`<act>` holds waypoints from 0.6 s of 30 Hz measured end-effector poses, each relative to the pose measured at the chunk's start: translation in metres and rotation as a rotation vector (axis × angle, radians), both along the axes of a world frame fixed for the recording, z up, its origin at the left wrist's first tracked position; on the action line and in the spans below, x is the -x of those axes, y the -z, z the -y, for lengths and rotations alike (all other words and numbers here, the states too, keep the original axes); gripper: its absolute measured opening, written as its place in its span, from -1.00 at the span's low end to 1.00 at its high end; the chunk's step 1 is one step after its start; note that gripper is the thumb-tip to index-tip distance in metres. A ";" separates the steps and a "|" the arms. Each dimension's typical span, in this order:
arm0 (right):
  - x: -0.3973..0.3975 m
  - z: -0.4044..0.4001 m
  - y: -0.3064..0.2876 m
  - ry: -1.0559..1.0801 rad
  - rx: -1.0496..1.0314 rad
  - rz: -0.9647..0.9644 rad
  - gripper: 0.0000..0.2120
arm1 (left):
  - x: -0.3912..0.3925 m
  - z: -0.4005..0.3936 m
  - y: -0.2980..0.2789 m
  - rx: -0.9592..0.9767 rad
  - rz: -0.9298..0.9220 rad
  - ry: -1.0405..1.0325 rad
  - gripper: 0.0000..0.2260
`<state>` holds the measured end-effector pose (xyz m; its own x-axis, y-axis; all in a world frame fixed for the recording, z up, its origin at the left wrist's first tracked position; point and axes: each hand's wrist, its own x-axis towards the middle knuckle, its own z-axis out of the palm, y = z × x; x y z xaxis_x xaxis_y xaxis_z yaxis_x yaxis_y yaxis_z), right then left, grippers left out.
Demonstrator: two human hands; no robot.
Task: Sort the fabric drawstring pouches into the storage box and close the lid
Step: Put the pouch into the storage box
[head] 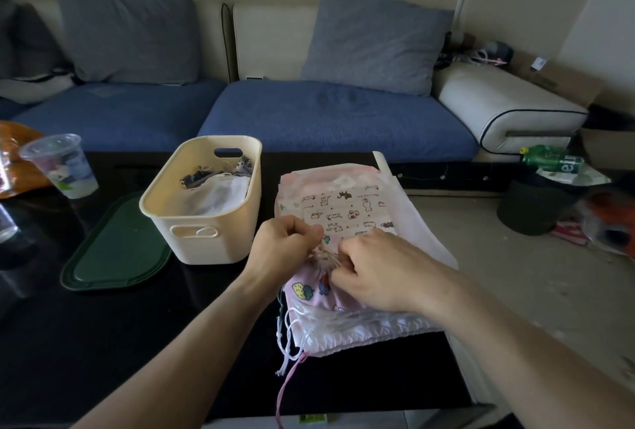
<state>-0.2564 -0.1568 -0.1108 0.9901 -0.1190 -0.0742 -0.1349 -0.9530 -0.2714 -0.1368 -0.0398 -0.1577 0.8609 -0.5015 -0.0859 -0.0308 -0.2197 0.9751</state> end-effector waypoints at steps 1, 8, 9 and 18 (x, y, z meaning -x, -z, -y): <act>0.000 -0.002 0.000 -0.006 0.025 -0.009 -0.67 | 0.000 0.001 0.002 0.000 -0.010 0.000 -0.77; 0.002 -0.007 0.003 -0.063 -0.040 -0.007 -0.64 | 0.000 0.012 0.016 -0.065 0.018 -0.104 -0.75; 0.002 -0.008 0.003 -0.069 -0.039 -0.008 -0.66 | -0.001 0.013 0.016 -0.067 0.020 -0.111 -0.75; 0.001 -0.004 0.007 -0.120 -0.184 0.052 -0.69 | -0.004 0.015 0.013 -0.084 0.185 -0.035 -0.78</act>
